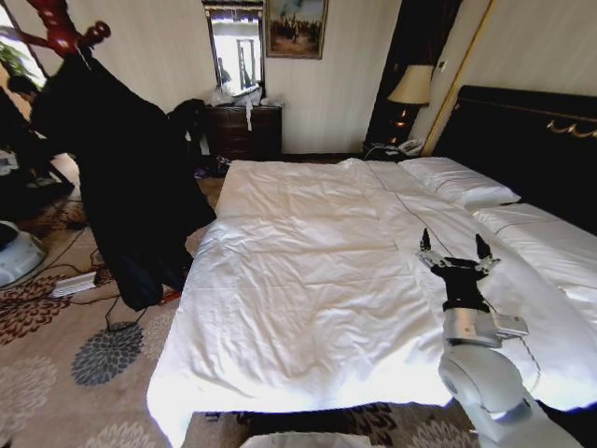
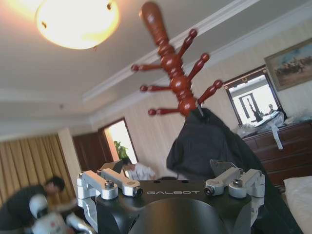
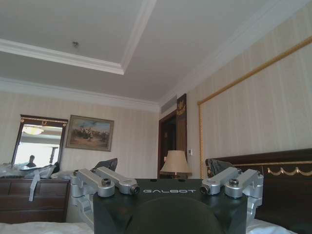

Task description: Pick up the clothes from the bed and hang them on the clothes hanger.

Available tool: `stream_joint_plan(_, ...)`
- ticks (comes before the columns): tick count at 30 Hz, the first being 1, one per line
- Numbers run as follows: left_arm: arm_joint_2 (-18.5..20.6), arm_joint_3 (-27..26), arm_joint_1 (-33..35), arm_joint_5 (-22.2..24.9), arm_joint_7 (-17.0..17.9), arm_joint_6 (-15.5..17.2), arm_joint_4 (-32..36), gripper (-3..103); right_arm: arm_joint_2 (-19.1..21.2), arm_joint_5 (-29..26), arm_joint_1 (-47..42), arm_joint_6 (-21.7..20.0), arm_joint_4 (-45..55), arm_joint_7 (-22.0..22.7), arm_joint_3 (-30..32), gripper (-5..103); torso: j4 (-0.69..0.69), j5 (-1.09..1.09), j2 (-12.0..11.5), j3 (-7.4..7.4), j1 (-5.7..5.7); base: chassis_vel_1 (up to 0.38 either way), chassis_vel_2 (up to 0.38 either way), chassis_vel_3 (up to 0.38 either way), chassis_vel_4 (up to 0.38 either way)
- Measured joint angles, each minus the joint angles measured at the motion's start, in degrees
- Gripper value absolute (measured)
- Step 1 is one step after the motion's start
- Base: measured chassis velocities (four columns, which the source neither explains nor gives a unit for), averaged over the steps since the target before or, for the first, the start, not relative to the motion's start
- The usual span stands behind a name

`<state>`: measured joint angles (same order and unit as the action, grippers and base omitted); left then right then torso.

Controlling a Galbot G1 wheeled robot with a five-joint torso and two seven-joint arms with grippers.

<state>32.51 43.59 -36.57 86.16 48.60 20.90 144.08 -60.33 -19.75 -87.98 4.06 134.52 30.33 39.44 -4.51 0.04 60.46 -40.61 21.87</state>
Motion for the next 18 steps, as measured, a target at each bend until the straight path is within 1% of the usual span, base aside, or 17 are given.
stream_joint_plan(1, 2.9, 6.82, -6.38, -1.9, -1.88, -0.91, 0.02, 100, -0.45, 0.37, 0.19, 0.63, -0.66, 0.0, -0.25, 100, 0.0, -0.07, 0.0, 0.0, 0.01, 0.0, 0.0, 0.0, 0.0)
stream_joint_plan(2, 2.9, 6.82, -6.38, -1.9, -1.88, -0.91, 0.02, 100, -0.45, 0.37, 0.19, 0.63, -0.66, 0.0, -0.25, 100, 0.0, -0.07, 0.0, 0.0, 0.01, 0.0, 0.0, 0.0, 0.0)
stream_joint_plan(3, 6.52, 13.38, -12.17, -4.46, -3.76, -1.97, -0.08, 100, -0.69, 0.86, 0.33, 1.27, -1.39, 0.0, -0.43, 100, 0.04, -0.09, 0.0, 0.0, 0.01, 0.0, 0.0, 0.0, 0.0)
stream_joint_plan(4, 8.9, 17.0, -15.21, -6.04, -4.85, -2.54, -0.13, 100, -0.74, 1.08, 0.37, 1.52, -1.79, 0.0, -0.5, 100, 0.08, -0.1, 0.0, 0.0, 0.0, 0.0, 0.0, 0.0, 0.0)
stream_joint_plan(5, 17.54, 28.4, -23.09, -12.93, -8.74, -5.03, -0.28, 100, -1.0, 1.5, 0.41, 2.12, -3.27, -0.12, -0.71, 100, 0.12, -0.07, 0.01, 0.01, -0.01, 0.0, 0.0, 0.0, 0.0)
stream_joint_plan(6, 17.54, 28.4, -23.09, -12.93, -8.74, -5.03, -0.28, 100, -1.0, 1.5, 0.41, 2.12, -3.27, -0.12, -0.71, 100, 0.12, -0.07, 0.01, 0.01, -0.01, 0.0, 0.0, 0.0, 0.0)
stream_joint_plan(7, 19.94, 31.78, -24.96, -15.35, -9.88, -5.7, -0.31, 100, -1.13, 1.54, 0.38, 2.22, -3.63, -0.24, -0.85, 100, 0.12, -0.06, 0.0, 0.02, -0.02, 0.0, 0.0, 0.0, 0.0)
stream_joint_plan(8, 26.04, 41.16, -29.66, -23.19, -12.4, -7.28, -0.43, 100, -1.68, 1.59, -0.07, 2.42, -4.43, -0.53, -1.49, 100, 0.08, -0.07, 0.0, 0.01, -0.01, 0.0, 0.0, 0.0, 0.0)
stream_joint_plan(9, 29.65, 47.21, -32.27, -29.26, -14.46, -8.53, -0.51, 100, -1.94, 1.37, -0.56, 2.46, -4.72, -0.61, -2.15, 100, 0.03, -0.07, 0.0, 0.01, 0.0, 0.0, 0.0, 0.0, 0.0)
stream_joint_plan(10, 29.65, 47.21, -32.27, -29.26, -14.46, -8.53, -0.51, 100, -1.94, 1.37, -0.56, 2.46, -4.72, -0.61, -2.15, 100, 0.03, -0.07, 0.0, 0.01, 0.0, 0.0, 0.0, 0.0, 0.0)
stream_joint_plan(11, 31.68, 50.97, -33.72, -33.23, -15.88, -9.35, -0.53, 100, -2.06, 0.98, -1.11, 2.46, -4.82, -0.66, -2.81, 100, 0.04, -0.06, 0.0, 0.0, 0.0, 0.0, 0.0, 0.0, 0.0)
stream_joint_plan(12, 34.26, 56.97, -36.16, -39.0, -17.78, -10.57, -0.62, 100, -2.14, 0.36, -1.85, 2.37, -4.8, -0.65, -3.6, 100, 0.06, -0.02, -0.01, 0.0, 0.0, 0.0, 0.0, 0.0, 0.0)
stream_joint_plan(13, 35.31, 59.73, -37.32, -41.27, -18.48, -11.0, -0.75, 100, -2.22, -0.25, -2.49, 2.16, -4.65, -0.57, -4.22, 100, 0.05, -0.01, 0.0, 0.0, 0.0, 0.0, 0.0, 0.0, 0.0)
stream_joint_plan(14, 37.93, 68.05, -40.58, -47.13, -20.04, -12.08, -2.22, 100, -2.39, -1.33, -4.09, 1.49, -3.7, -0.28, -5.51, 100, 0.01, -0.02, 0.0, 0.0, 0.0, 0.0, 0.0, 0.0, 0.0)
stream_joint_plan(15, 37.93, 68.05, -40.58, -47.13, -20.04, -12.08, -2.22, 100, -2.39, -1.33, -4.09, 1.49, -3.7, -0.28, -5.51, 100, 0.01, -0.02, 0.0, 0.0, 0.0, 0.0, 0.0, 0.0, 0.0)
stream_joint_plan(16, 39.19, 72.17, -42.2, -49.6, -21.12, -12.73, -3.58, 100, -2.48, -1.48, -5.15, 1.17, -2.86, -0.22, -6.06, 100, 0.0, -0.04, 0.0, 0.0, 0.0, 0.0, 0.0, 0.0, 0.0)
stream_joint_plan(18, 41.02, 77.73, -44.34, -52.05, -23.73, -14.09, -5.95, 100, -2.67, -0.96, -6.66, 0.69, -1.56, -0.26, -6.6, 100, 0.02, -0.03, -0.01, 0.0, 0.01, 0.0, 0.0, 0.0, 0.0)
